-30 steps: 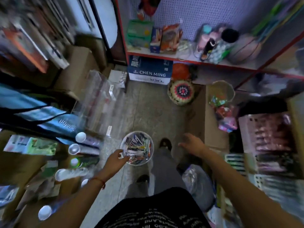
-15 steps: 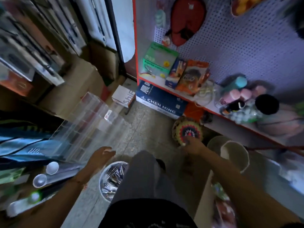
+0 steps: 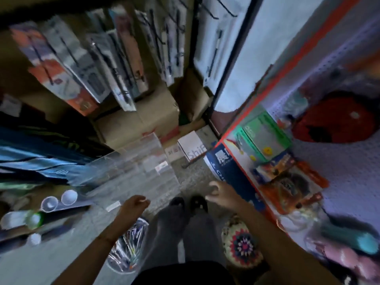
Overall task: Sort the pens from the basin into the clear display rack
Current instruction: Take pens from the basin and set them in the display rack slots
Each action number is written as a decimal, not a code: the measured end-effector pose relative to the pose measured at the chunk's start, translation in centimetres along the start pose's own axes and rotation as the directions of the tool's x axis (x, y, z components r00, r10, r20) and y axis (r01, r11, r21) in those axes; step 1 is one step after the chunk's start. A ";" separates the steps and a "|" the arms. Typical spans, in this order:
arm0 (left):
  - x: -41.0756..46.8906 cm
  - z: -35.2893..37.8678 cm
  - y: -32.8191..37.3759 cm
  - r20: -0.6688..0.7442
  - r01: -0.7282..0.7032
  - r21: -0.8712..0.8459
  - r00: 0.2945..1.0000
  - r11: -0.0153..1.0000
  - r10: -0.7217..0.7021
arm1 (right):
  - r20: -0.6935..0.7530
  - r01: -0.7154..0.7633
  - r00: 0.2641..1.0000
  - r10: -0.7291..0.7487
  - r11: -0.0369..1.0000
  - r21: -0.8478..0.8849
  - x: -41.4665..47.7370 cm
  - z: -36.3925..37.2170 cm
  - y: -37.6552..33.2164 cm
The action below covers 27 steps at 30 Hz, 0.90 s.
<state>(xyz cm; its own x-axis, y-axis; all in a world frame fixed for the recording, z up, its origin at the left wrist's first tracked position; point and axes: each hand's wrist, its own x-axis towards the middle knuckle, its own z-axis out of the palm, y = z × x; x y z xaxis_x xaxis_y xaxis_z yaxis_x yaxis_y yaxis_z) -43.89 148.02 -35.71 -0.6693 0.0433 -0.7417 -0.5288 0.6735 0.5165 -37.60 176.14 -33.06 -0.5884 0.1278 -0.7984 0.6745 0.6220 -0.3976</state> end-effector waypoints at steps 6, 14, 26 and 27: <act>1.1 0.8 -3.9 -0.190 0.133 -0.306 0.962 0.943 -0.198 | 0.212 0.188 0.968 -0.135 0.950 -0.251 8.2 -0.4 -6.3; 4.7 4.4 -13.3 -0.343 0.143 -0.381 0.896 0.913 -0.283 | 0.444 0.457 0.855 -0.268 0.793 -0.402 18.8 11.6 -9.4; 20.1 17.8 -44.6 -0.675 0.364 -0.354 0.538 0.862 -0.504 | 0.843 0.868 0.477 -0.250 0.284 -0.407 38.3 44.1 -6.2; 21.1 19.0 -46.2 -0.662 0.404 -0.334 0.542 0.851 -0.517 | 0.856 0.882 0.461 -0.236 0.226 -0.413 39.0 45.7 -5.8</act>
<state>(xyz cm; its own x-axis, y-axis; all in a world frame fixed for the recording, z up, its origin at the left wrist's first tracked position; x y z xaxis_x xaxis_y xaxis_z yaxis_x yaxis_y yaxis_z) -23.65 131.80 -83.34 -0.4349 -0.8137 -0.3858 -0.8952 0.3443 0.2830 -44.09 142.16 -82.59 -0.0487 -0.7490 -0.6608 -0.5507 0.5721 -0.6078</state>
